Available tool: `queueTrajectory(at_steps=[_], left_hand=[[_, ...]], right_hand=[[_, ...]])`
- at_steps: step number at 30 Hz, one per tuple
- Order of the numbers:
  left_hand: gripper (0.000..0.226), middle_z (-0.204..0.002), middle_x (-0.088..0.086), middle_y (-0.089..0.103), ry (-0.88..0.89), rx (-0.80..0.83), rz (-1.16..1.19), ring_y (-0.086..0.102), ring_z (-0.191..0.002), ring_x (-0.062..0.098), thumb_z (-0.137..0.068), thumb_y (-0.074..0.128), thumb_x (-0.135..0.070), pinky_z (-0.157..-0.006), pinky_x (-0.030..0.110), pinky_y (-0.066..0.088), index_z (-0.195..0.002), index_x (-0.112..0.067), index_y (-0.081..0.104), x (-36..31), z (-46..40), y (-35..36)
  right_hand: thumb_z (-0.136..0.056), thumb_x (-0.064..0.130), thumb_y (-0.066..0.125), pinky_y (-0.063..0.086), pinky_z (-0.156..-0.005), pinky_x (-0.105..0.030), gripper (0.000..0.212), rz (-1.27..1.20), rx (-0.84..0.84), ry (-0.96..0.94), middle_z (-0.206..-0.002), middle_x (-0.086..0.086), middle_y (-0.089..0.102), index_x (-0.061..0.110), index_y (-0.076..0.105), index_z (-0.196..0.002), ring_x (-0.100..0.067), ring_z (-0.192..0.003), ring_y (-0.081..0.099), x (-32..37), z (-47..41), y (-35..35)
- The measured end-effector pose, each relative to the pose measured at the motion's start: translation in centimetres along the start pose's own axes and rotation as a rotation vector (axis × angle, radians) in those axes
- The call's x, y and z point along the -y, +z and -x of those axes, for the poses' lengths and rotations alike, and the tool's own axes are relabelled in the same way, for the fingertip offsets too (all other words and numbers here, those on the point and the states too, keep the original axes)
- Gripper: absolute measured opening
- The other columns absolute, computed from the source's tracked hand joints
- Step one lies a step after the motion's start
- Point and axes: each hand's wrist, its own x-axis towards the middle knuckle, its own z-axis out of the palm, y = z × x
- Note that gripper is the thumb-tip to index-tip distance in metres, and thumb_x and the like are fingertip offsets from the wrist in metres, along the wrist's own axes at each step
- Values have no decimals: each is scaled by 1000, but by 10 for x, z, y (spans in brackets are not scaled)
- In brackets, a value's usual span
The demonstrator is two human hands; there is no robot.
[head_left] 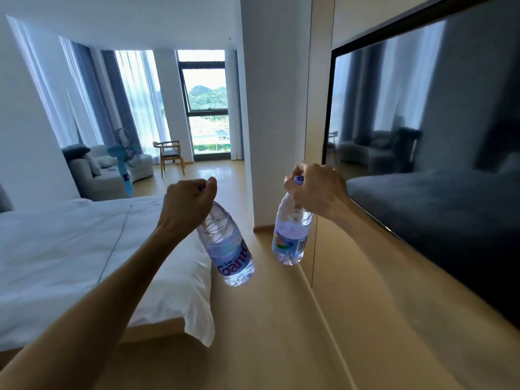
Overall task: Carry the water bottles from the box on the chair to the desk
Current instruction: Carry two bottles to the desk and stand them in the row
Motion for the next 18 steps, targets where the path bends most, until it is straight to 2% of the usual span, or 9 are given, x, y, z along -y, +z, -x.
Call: queueTrajectory(at_steps=[2,5,11,14,16,18], left_hand=[[50,-45,-6,48,-14,-20,-24,44,-42,6,-99,49,-30,-46,15,30,-51,-18,50,13,-27,12],[48,-46,-5,48,-48,-37,-23,45,-44,7,-100,48,-30,-49,15,31,-54,-15,54,36,-66,31],[39,-53,-7,55,-69,-54,-33,51,-50,7,-100,49,-27,-53,15,36,-66,-13,60,96,-143,77],[40,-56,1,58,-63,-84,-14,53,-53,12,-99,50,-25,-55,17,40,-64,-11,60,134,-185,102],[41,-52,-4,55,-70,-91,5,51,-51,11,-99,49,-25,-54,16,39,-64,-9,62,160,-215,119],[42,-50,-7,52,-66,-86,17,49,-48,8,-99,49,-25,-53,16,37,-64,-7,63,186,-248,136]], right_hand=[[-83,41,57,37,-63,-29,15,-13,25,-19,-65,6,52,27,55,-81,-22,-66,53,-8,-33,22],[-86,41,56,41,-67,-30,20,-42,45,-40,-70,4,56,21,59,-87,-21,-69,57,-18,-77,55],[-91,42,54,31,-67,-27,24,-71,17,-87,-69,5,54,20,61,-89,-18,-63,49,-32,-163,128],[-92,41,53,30,-58,-24,20,-85,17,-118,-66,7,53,21,56,-87,-14,-58,48,-39,-207,168],[-93,39,52,27,-52,-20,17,-86,16,-134,-67,8,54,22,53,-88,-7,-55,46,-44,-238,196],[-94,37,52,29,-52,-20,16,-84,35,-139,-69,7,55,21,53,-90,-8,-56,47,-47,-271,223]])
